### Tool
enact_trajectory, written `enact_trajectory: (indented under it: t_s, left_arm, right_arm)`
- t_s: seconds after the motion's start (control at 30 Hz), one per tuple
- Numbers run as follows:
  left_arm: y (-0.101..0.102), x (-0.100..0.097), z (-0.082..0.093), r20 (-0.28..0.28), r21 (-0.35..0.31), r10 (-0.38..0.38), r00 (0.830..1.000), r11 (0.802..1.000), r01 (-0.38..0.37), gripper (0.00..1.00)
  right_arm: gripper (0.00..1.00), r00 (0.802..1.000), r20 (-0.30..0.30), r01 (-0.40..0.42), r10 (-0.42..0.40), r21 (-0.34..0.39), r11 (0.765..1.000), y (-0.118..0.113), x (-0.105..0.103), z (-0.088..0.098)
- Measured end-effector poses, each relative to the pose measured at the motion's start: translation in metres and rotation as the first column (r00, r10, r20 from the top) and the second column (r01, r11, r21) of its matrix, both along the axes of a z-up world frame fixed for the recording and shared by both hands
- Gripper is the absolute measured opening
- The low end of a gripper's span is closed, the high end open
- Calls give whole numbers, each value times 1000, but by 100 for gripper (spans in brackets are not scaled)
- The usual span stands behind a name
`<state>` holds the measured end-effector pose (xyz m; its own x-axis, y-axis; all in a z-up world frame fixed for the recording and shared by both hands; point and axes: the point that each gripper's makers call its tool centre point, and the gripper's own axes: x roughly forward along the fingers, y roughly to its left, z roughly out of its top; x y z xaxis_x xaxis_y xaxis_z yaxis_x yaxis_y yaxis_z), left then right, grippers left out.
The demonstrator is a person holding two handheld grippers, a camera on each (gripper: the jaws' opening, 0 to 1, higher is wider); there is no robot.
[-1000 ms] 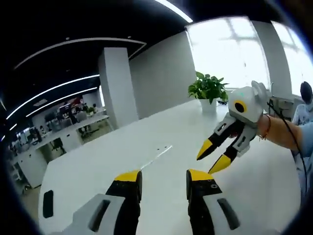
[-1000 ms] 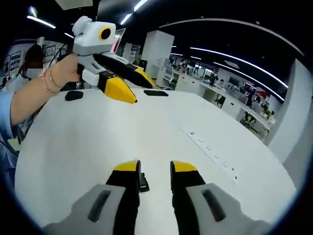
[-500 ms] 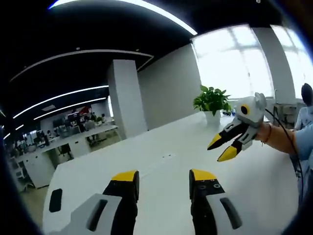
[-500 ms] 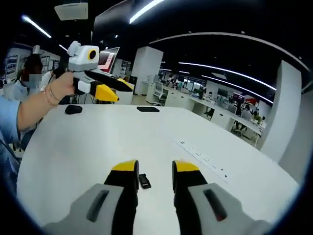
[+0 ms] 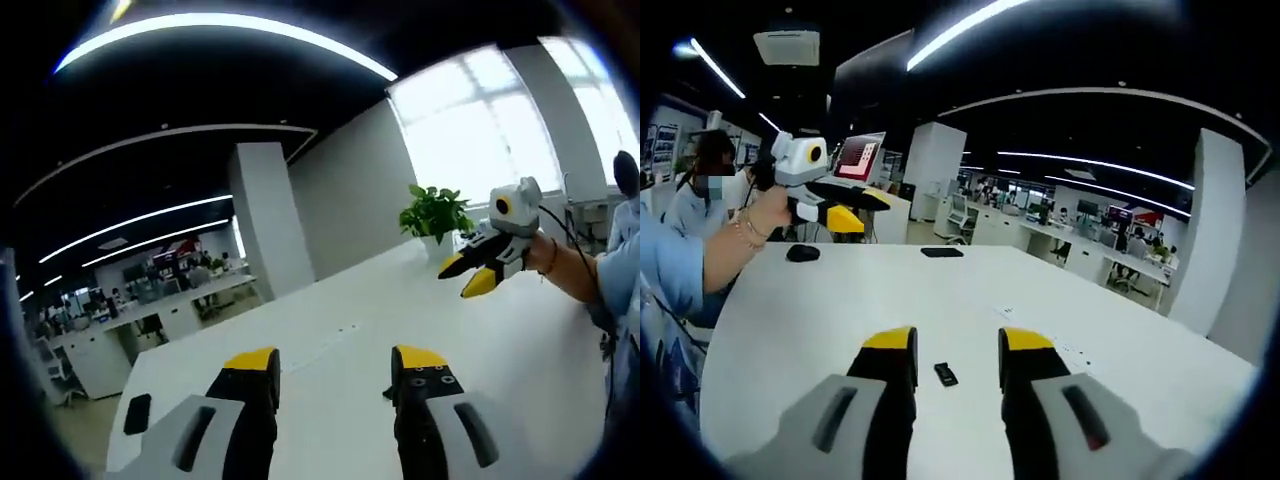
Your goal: Snap the two parts of the plastic buckle together until the buckle closes and remains connected.
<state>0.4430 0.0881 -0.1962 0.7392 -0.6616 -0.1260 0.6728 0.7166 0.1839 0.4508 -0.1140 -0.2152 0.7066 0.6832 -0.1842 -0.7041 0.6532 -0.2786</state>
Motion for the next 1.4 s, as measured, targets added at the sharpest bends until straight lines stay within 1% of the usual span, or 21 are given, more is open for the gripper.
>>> enact_trajectory:
  t_s: [0.13, 0.2, 0.3, 0.43, 0.53, 0.6, 0.73, 0.87, 1.0, 1.13, 1.17, 1.27, 1.33, 1.4]
  left_arm:
    - [9, -14, 5, 45, -20, 34, 998, 999, -33, 46]
    - [16, -21, 7, 75, -32, 60, 995, 998, -58, 46]
    - [25, -28, 5, 94, -33, 82, 992, 996, -79, 47]
    - [35, -33, 0, 87, -41, 118, 989, 992, -115, 48]
    - [41, -40, -3, 93, -61, 140, 986, 989, -134, 49]
    - [44, -45, -5, 93, -75, 145, 985, 987, -139, 50]
    - [50, -56, -7, 96, -100, 158, 983, 984, -148, 52]
    - [57, -63, -8, 95, -133, 175, 980, 978, -162, 52]
    - [64, -67, -12, 105, -148, 211, 972, 970, -195, 53]
    - [68, -71, -20, 110, -160, 237, 965, 963, -218, 55]
    - [70, -71, -24, 111, -165, 250, 962, 959, -230, 55]
    - [74, -73, -32, 116, -169, 268, 956, 954, -246, 58]
    - [75, -74, -36, 125, -168, 274, 954, 953, -251, 61]
    - [77, -73, -38, 137, -173, 284, 949, 950, -259, 62]
  right_arm:
    - [35, 1000, 11, 27, -27, 19, 999, -12, -12, 2]
    - [36, 999, 21, 44, -44, 32, 999, -20, -22, 4]
    - [38, 998, 32, 53, -55, 55, 997, -27, -35, 6]
    - [40, 996, 49, 66, -69, 73, 995, -34, -48, 11]
    - [40, 992, 84, 84, -90, 77, 993, -42, -59, 14]
    - [40, 990, 96, 93, -101, 84, 992, -48, -66, 15]
    - [41, 985, 121, 111, -126, 127, 986, -59, -79, 18]
    - [41, 976, 144, 140, -164, 165, 976, -72, -88, 18]
    - [41, 968, 162, 160, -191, 187, 969, -81, -96, 18]
    - [41, 961, 176, 177, -211, 192, 965, -88, -103, 16]
    - [41, 957, 184, 189, -226, 198, 962, -91, -106, 15]
    - [41, 952, 196, 199, -235, 186, 962, -95, -108, 9]
    - [43, 951, 191, 209, -242, 180, 961, -98, -108, 4]
    - [43, 949, 190, 214, -251, 195, 957, -102, -108, 1]
